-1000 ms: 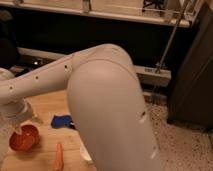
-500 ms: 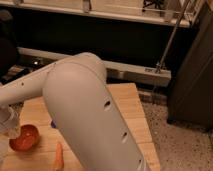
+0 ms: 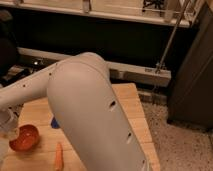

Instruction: Push the ceramic bowl across the table

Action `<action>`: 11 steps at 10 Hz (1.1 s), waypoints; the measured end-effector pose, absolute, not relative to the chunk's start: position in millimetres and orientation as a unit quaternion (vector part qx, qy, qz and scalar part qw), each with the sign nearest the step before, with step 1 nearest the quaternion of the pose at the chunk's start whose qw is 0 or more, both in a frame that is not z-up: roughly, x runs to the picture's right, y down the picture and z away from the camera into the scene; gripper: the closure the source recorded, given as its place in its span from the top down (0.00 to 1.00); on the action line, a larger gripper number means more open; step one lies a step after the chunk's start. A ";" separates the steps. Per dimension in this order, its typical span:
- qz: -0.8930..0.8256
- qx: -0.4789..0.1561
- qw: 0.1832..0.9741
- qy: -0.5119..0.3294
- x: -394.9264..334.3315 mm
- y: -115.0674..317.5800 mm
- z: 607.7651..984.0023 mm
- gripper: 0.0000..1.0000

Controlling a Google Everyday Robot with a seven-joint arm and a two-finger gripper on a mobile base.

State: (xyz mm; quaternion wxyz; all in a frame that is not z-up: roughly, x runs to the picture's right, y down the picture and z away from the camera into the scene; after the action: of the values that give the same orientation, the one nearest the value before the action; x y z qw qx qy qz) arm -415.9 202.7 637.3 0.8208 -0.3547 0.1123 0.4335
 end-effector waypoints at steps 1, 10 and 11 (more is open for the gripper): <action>0.434 -0.355 0.821 0.113 -414.8 202.8 637.4 0.00; 0.427 -0.425 0.797 0.048 -409.2 207.5 641.3 0.00; 0.409 -0.435 0.801 0.042 -422.1 215.2 639.3 0.00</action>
State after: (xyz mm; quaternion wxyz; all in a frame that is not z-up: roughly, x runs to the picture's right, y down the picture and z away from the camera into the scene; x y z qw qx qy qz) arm -422.1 215.2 639.3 0.8015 -0.4346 0.0424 0.4086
